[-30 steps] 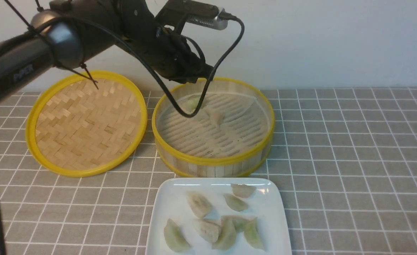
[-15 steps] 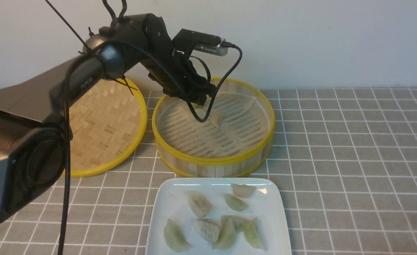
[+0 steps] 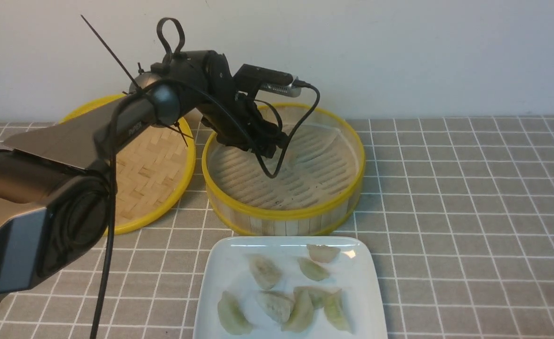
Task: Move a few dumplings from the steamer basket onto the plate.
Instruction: Use the left arm to grab a dumpling from the steamer
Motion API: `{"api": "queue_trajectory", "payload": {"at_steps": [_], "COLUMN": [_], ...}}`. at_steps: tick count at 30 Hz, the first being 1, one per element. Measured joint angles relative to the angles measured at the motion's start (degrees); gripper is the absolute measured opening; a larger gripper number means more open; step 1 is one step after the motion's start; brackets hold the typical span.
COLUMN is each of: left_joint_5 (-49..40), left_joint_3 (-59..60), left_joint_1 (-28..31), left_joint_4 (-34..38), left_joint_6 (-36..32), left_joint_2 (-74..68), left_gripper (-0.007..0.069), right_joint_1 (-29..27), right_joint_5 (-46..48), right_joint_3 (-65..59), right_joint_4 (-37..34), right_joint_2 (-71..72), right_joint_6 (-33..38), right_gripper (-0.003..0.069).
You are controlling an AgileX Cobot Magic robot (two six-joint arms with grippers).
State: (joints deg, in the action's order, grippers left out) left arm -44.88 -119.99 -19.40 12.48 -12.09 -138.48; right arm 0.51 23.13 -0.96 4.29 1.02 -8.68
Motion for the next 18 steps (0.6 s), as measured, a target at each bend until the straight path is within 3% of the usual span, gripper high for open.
{"api": "queue_trajectory", "payload": {"at_steps": [7,12,18], "left_joint_5": [0.36,-0.69,-8.48], "left_joint_3": [-0.2,-0.34,-3.85], "left_joint_1": [0.0,-0.26,-0.37], "left_joint_4": [-0.3,-0.7,-1.26], "left_joint_6": [0.0,-0.05,0.0], "left_joint_2": [-0.57,-0.57,-0.32], "left_gripper": [0.0367,0.0204,0.0181], "right_joint_1": [0.0,0.0,0.0], "right_joint_5": [0.0,0.0,0.0], "right_joint_3": [0.0,0.0,0.0], "right_joint_4": [0.0,0.0,0.0], "right_joint_2": [0.0,0.0,0.0], "right_joint_6": [0.0,0.0,0.0], "right_gripper": [-0.0015,-0.0015,-0.0015]}}
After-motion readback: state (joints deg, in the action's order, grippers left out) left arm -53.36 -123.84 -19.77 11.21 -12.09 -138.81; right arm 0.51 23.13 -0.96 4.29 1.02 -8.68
